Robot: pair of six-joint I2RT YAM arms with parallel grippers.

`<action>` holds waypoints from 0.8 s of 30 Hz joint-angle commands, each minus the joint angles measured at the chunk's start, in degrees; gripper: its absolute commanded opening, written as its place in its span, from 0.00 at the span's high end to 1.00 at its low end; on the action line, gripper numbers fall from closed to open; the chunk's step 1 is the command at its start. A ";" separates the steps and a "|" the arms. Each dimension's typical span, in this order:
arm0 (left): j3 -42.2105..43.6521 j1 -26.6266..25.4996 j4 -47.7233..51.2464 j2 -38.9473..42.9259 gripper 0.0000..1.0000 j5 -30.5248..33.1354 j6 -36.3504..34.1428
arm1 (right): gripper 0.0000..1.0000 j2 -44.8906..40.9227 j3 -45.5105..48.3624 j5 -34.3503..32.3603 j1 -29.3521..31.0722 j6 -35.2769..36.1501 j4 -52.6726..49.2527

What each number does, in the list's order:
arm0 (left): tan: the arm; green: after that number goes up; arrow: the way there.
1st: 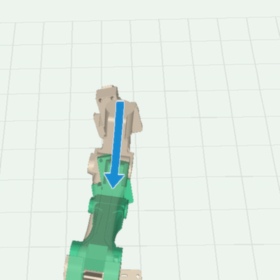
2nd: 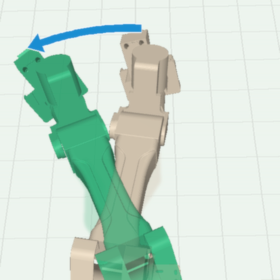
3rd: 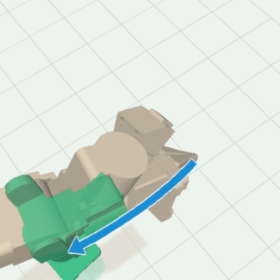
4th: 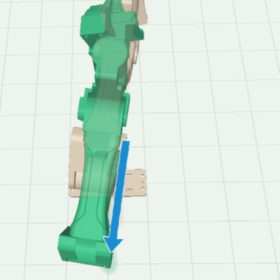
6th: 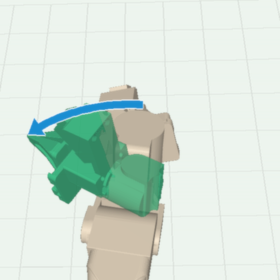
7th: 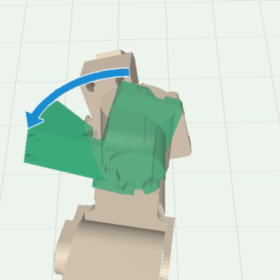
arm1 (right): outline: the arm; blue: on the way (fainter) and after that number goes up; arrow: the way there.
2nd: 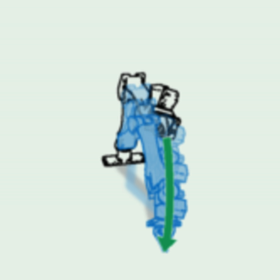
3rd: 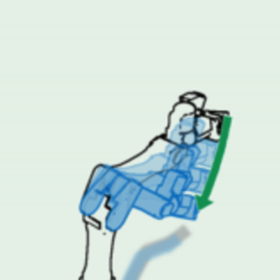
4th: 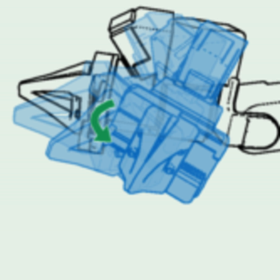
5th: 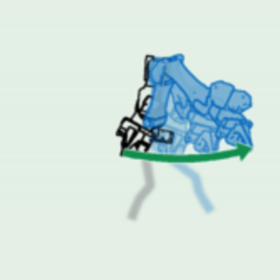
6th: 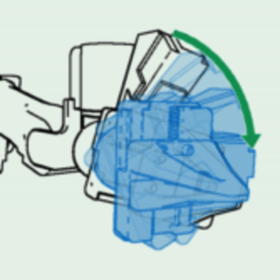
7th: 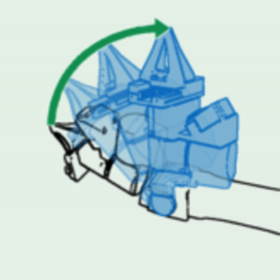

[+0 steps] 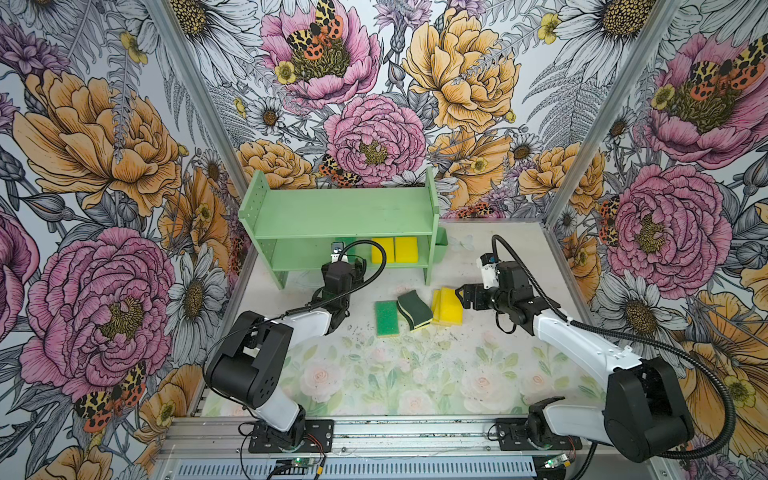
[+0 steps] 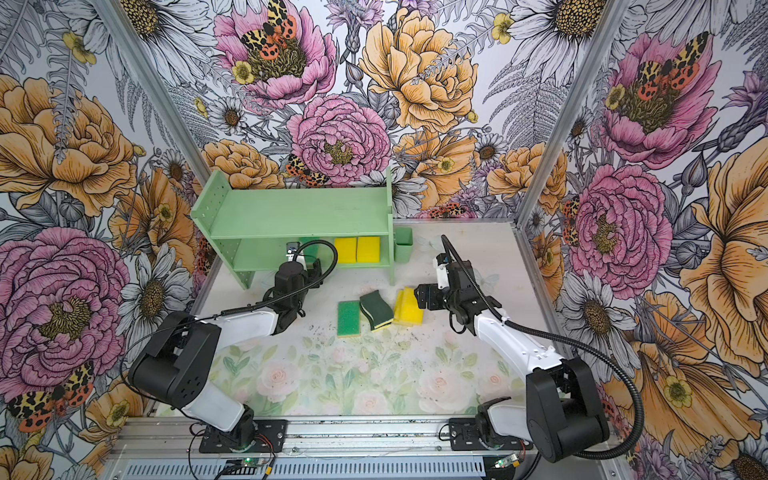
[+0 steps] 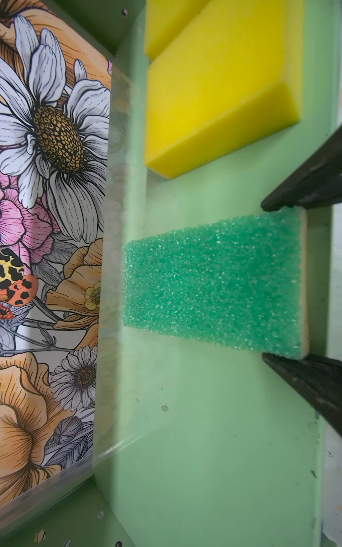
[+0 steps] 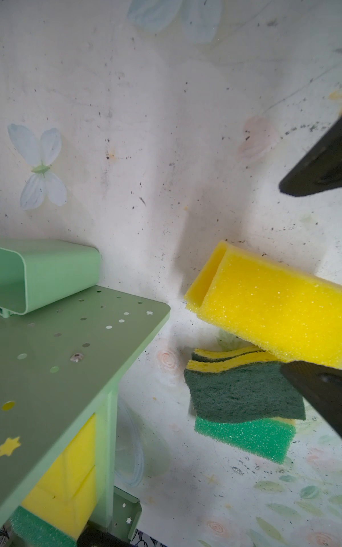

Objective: Place and organize the cleaning sponges onto the shelf
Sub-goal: 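Open the left gripper to release the green sponge on the shelf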

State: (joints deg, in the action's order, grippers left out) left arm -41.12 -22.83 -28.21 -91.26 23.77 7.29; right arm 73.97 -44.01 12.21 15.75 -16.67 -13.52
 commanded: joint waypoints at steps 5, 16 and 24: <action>0.35 -0.68 0.17 -0.93 0.25 1.93 0.52 | 0.11 0.43 0.04 -0.57 0.25 -0.04 0.26; 0.96 -1.34 1.45 1.03 0.16 2.14 0.88 | 0.11 0.38 -0.19 -0.32 0.25 0.06 0.25; 2.36 -2.17 4.36 5.59 0.14 2.34 0.86 | 0.11 -0.27 -0.29 0.27 0.27 0.14 0.23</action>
State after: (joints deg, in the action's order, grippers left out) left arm -39.62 -24.47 -25.63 -88.29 25.23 7.51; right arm 73.97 -44.01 12.23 15.75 -16.64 -13.52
